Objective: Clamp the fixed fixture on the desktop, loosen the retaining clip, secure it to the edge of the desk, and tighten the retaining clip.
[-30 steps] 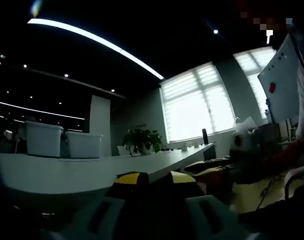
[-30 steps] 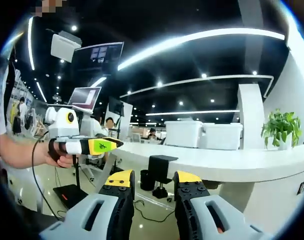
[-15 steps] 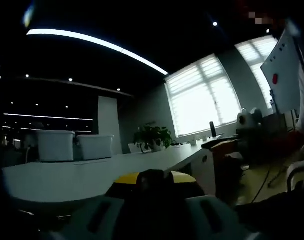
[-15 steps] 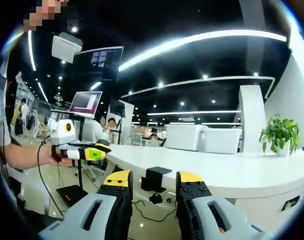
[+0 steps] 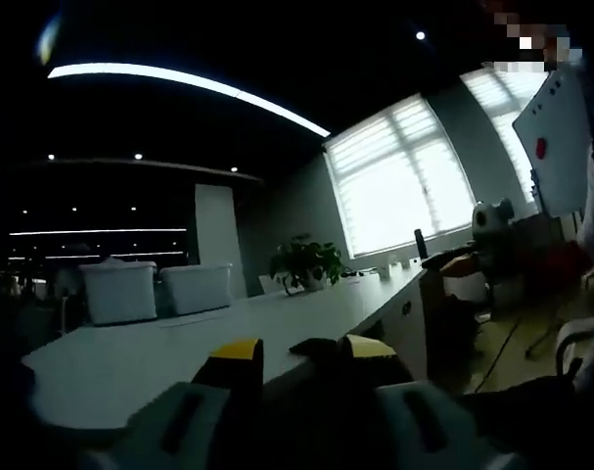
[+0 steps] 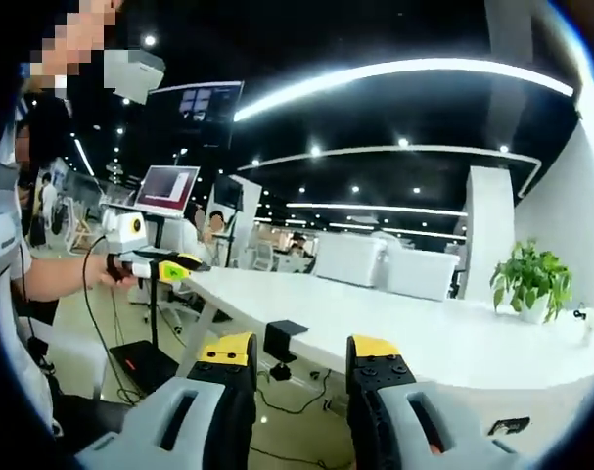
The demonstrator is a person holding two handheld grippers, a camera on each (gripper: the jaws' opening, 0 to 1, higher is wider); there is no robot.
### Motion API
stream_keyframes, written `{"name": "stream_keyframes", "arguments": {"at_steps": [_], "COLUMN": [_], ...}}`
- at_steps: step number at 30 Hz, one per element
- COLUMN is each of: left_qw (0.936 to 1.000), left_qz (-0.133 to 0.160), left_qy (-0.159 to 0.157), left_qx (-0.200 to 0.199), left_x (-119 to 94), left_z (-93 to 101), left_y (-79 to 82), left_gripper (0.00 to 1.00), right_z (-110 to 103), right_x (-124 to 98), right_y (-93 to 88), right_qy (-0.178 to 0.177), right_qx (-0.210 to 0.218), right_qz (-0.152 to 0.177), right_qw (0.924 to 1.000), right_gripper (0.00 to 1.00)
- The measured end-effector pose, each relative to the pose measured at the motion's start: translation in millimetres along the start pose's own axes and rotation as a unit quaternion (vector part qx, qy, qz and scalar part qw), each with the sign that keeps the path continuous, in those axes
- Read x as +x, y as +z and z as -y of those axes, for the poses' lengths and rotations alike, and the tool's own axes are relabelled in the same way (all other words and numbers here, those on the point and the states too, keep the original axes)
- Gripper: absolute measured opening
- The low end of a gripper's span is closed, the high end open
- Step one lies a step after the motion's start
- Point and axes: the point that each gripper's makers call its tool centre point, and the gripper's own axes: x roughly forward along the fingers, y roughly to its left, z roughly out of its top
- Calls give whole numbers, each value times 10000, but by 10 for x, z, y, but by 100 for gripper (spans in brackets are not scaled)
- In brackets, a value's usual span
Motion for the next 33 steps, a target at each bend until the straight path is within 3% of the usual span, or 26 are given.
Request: {"name": "stream_keyframes", "arguments": {"at_steps": [6,11,21,25,33], "left_qw": [9997,9992,9981,9954,9963], "left_qz": [-184,-362,-480,-841,-751], "left_qy": [36,24,152,156,384], "left_qx": [142,152,-349,-435,-172], "left_x": [-102,-199,-273,-286,-449], "left_z": [-96,-97,-14,30,-106], "left_y": [86,95,-66,-199,-35], "left_gripper": [42,48,47,46,47], "right_z": [-112,-196,-239,-194,-106], "right_x": [-31,-21,15,23,-42], "right_y": [63,-14,-170,-181,-240], "right_qy": [240,472,721,683,662], "right_qx": [-358,-471,-521,-444,-312], "right_qz": [-287,-627,-1032,-1066,-1210], "right_qw": [9987,9958,9907,9910,9900], "right_gripper": [40,40,40,39,38]}}
